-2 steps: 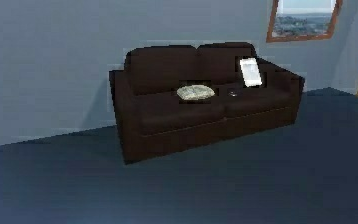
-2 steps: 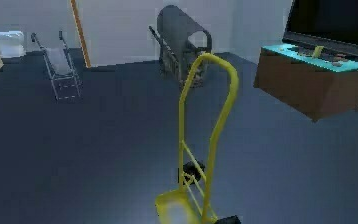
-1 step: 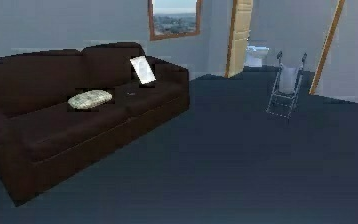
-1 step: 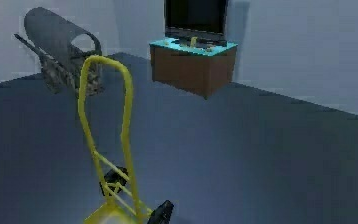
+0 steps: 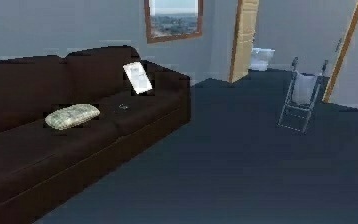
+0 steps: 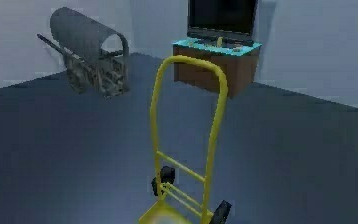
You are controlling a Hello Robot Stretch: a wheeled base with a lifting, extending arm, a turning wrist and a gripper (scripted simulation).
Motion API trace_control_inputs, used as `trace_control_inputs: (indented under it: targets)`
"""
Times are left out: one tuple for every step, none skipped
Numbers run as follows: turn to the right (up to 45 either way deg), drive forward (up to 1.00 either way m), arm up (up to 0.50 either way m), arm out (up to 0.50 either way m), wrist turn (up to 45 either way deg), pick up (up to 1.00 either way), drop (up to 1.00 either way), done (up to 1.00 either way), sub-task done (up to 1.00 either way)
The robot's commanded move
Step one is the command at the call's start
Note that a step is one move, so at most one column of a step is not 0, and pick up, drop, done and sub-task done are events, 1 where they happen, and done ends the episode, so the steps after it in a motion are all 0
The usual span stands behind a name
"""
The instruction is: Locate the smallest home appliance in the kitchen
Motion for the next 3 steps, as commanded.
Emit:
trace_control_inputs:
  targets:
    - [36.0,0.00,0.00,0.00,0.0,0.00,0.00,0.00,0.00]
    - [0.0,0.95,0.00,0.00,0.0,0.00,0.00,0.00,0.00]
    - [15.0,0.00,0.00,0.00,0.0,0.00,0.00,0.00,0.00]
